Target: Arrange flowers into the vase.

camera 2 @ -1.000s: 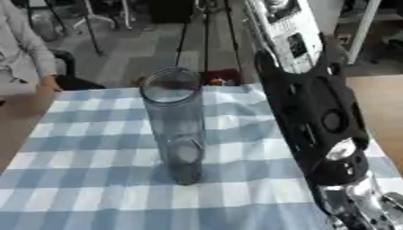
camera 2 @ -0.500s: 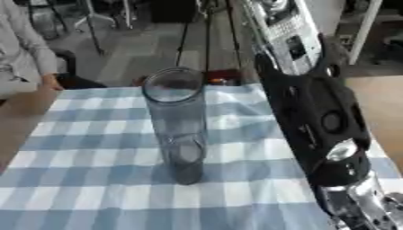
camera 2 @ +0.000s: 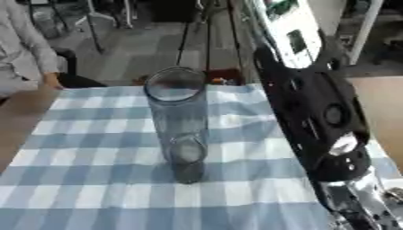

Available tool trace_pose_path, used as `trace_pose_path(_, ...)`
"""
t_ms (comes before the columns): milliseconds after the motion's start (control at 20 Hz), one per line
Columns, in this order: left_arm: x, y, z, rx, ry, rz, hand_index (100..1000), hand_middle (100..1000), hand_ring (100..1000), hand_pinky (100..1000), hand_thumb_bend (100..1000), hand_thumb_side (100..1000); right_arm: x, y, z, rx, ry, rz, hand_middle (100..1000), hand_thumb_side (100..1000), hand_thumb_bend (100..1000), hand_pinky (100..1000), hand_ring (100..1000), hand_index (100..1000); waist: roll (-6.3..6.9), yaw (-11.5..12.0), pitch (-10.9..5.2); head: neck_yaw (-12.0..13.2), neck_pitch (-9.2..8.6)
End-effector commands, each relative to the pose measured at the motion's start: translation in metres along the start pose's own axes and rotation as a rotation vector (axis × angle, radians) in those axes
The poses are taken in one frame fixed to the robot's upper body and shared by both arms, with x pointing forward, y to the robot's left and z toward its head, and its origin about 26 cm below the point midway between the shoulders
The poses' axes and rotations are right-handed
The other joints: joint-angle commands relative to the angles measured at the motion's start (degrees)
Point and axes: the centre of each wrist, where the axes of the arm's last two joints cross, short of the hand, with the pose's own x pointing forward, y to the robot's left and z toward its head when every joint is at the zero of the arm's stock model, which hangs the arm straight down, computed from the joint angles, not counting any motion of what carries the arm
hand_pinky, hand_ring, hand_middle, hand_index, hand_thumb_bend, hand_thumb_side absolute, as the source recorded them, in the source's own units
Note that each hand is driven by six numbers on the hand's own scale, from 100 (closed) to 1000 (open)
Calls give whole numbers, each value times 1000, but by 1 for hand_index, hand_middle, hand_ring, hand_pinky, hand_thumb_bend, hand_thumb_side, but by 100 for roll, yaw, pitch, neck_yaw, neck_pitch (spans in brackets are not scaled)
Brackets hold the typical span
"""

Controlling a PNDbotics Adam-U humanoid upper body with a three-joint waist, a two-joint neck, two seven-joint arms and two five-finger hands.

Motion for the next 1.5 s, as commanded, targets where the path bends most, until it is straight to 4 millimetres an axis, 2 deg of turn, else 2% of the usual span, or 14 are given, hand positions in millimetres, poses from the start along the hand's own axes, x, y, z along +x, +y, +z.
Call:
trace_pose_path(50, 3, 4, -5, -13, -24, -11, 884, 817, 729, 550, 227, 1000, 19, -3, -7, -21, 0, -19, 100, 135, 100, 554, 242, 124, -6, -8, -137, 27, 15)
trace_pose_path(650, 3, 4, -5, -17, -23, -12, 883, 817, 729, 551, 224, 1000, 25, -4, -8, -31, 153, 40, 100, 134, 100, 638, 260, 126, -29, -67, -177, 72, 61)
trace_pose_path(1500, 3, 2, -4, -17, -20, -5, 883, 817, 730, 552, 219, 1000, 23, 6, -2, -26, 243, -11, 100, 138, 100, 654, 258, 126, -28, -56, -211, 32, 86)
